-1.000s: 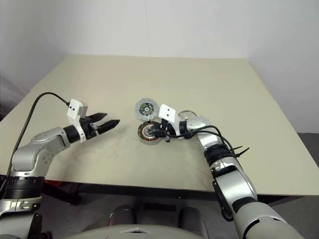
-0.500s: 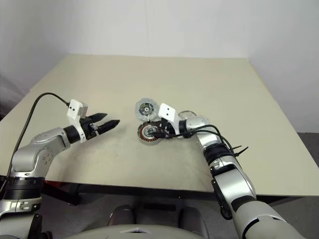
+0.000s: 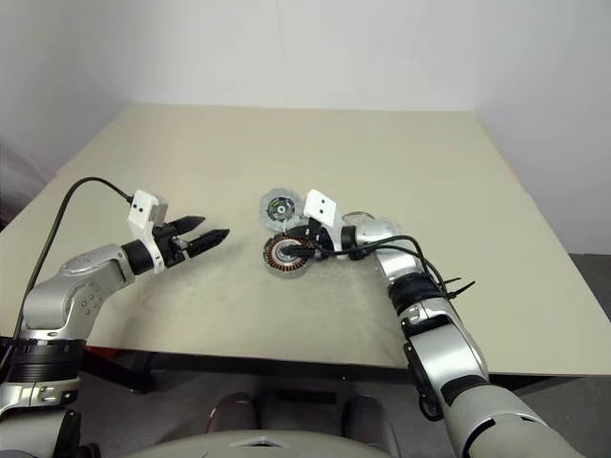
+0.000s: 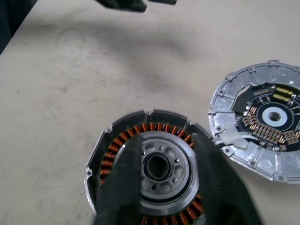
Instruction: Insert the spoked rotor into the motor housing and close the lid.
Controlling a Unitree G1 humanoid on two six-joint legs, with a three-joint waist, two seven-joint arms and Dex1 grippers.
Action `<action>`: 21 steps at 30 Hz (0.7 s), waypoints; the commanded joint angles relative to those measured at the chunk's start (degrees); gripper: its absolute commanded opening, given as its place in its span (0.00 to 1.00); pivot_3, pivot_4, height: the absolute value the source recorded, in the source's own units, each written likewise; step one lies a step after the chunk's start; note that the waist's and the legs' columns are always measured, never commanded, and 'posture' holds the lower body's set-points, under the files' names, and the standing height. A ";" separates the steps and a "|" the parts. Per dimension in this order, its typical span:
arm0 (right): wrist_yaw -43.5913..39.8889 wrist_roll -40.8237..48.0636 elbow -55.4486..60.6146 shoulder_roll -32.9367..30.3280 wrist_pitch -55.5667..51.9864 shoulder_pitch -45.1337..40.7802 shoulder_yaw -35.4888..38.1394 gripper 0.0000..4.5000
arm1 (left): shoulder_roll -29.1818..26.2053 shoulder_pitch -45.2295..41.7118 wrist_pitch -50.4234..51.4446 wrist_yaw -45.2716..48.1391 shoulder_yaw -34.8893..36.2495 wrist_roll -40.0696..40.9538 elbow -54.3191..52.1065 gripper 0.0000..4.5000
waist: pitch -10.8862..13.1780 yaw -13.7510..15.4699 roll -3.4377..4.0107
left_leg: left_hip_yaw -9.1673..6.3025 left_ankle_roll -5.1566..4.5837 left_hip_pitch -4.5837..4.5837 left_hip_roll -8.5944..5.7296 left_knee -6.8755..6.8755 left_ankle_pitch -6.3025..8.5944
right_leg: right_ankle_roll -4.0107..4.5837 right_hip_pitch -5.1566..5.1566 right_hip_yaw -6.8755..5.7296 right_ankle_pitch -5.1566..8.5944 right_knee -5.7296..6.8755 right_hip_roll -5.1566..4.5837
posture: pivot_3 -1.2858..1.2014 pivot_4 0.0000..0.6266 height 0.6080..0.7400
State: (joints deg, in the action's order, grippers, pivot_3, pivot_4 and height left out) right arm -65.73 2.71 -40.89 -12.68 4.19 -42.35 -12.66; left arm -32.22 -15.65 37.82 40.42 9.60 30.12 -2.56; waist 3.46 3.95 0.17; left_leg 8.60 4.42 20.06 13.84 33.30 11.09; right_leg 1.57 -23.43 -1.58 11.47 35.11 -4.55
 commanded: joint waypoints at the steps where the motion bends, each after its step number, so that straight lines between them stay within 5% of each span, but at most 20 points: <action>1: 1.45 0.38 -0.07 0.24 0.14 -2.15 0.97 0.13 | -0.11 -0.92 -1.36 -0.07 0.77 -0.10 -1.06 1.00 | 0.00 0.00 0.00 | 0.00 0.01 0.00 0.00 0.00 -0.01 | 0.00 0.00 0.00 0.00 0.00 0.00 | 0.52 0.00 1.00; 3: 2.02 -0.33 -0.92 0.25 0.55 -2.23 0.62 0.01 | -0.13 -0.95 -1.44 -0.06 0.77 -0.15 -0.99 1.00 | 0.00 -0.01 0.00 | 0.00 0.02 -0.01 0.00 0.00 -0.01 | 0.00 0.00 0.00 0.00 0.00 0.00 | 0.52 0.00 1.00; 21: 7.80 -4.68 -6.88 2.16 3.18 -2.23 -1.14 0.01 | -0.77 -0.49 -1.34 -0.62 1.37 -0.22 -1.37 1.00 | -0.01 -0.04 -0.01 | 0.00 0.09 -0.15 0.00 -0.01 -0.05 | 0.00 0.08 0.02 0.00 0.12 0.01 | 0.52 0.00 1.00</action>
State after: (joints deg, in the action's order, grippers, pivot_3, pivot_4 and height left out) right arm -58.60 -1.47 -47.18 -10.46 7.52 -43.51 -14.17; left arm -32.24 -15.62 37.44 39.85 9.59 30.02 -2.55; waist 3.45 3.91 0.17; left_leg 8.60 4.52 19.90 13.84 33.29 11.03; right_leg 1.57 -23.35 -1.55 11.46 35.29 -4.54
